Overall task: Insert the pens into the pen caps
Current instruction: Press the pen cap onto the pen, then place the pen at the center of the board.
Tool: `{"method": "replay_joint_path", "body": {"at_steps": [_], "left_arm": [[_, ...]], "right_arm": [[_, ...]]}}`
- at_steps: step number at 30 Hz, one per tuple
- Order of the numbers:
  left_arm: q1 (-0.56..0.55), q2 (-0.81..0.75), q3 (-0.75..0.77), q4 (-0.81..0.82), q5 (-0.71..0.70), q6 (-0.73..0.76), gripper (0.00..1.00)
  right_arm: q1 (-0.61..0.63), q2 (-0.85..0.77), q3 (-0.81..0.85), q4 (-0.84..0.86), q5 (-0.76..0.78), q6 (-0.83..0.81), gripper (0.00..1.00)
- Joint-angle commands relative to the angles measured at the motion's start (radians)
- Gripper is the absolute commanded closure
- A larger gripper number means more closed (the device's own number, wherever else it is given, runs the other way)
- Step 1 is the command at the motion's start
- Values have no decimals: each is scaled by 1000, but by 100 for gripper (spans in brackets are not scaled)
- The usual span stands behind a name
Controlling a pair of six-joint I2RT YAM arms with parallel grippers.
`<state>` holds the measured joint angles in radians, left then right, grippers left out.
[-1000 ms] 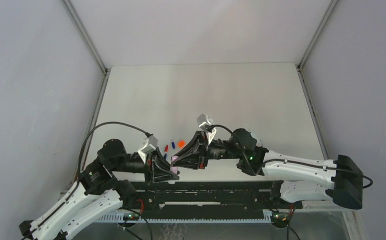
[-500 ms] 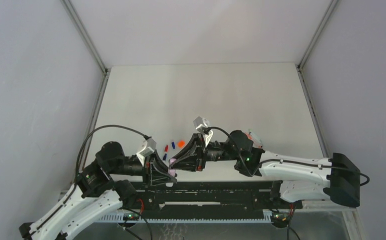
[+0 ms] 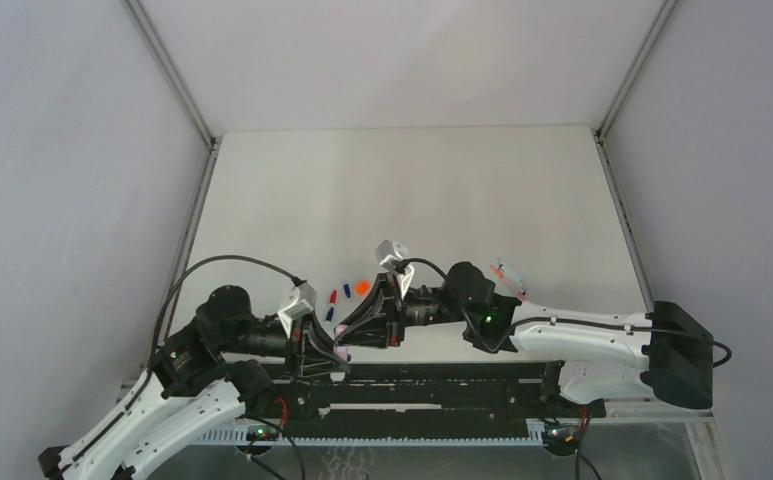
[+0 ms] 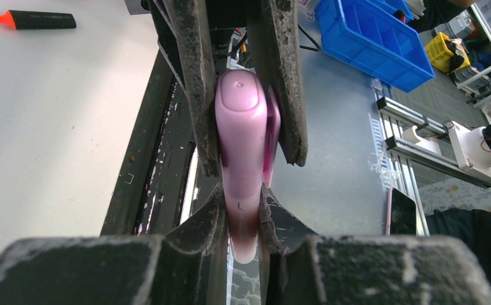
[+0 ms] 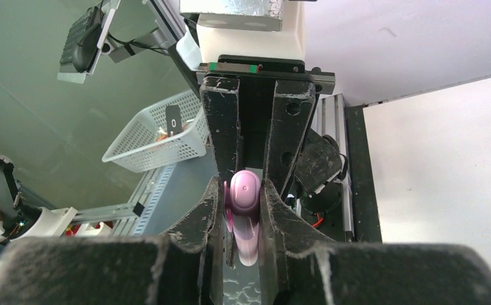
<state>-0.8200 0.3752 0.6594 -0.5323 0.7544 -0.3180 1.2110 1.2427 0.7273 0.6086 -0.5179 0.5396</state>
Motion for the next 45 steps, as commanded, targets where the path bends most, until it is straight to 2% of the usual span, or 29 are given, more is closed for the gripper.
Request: {"method": "replay_joint_path", "body": {"at_steps": [1, 9, 15, 17, 21, 23, 25, 28, 32, 35, 37, 40, 45], "left_arm": [[26, -33, 188, 590, -222, 33, 100], [27, -20, 182, 567, -196, 51, 100], [26, 19, 160, 471, -164, 84, 100], [27, 23, 139, 421, -181, 86, 100], [26, -1, 68, 340, -306, 53, 100], [27, -18, 35, 299, -381, 32, 100], [27, -17, 20, 232, -475, 19, 100], [27, 29, 29, 123, -646, 5, 100], [27, 196, 84, 13, -887, -5, 100], [29, 413, 144, -12, -1070, 31, 100], [50, 549, 191, 9, -1142, 61, 100], [139, 730, 260, 64, -1110, 78, 100], [250, 985, 378, 106, -1044, 99, 100]], "right_arm": [[113, 130, -107, -491, -258, 21, 100], [110, 94, -107, -481, -217, 47, 100], [77, -16, -68, -518, -90, 23, 100], [46, -77, -49, -546, -39, 0, 90], [-45, -216, 1, -660, 60, -75, 48], [-99, -294, 34, -722, 112, -112, 32], [-151, -351, 59, -769, 155, -138, 22], [-222, -418, 63, -805, 189, -149, 17], [-276, -431, 60, -862, 301, -154, 17], [-301, -405, 56, -908, 420, -141, 18], [-315, -391, 44, -919, 498, -133, 18], [-364, -363, 23, -928, 541, -113, 18], [-459, -328, -16, -917, 524, -84, 19]]}}
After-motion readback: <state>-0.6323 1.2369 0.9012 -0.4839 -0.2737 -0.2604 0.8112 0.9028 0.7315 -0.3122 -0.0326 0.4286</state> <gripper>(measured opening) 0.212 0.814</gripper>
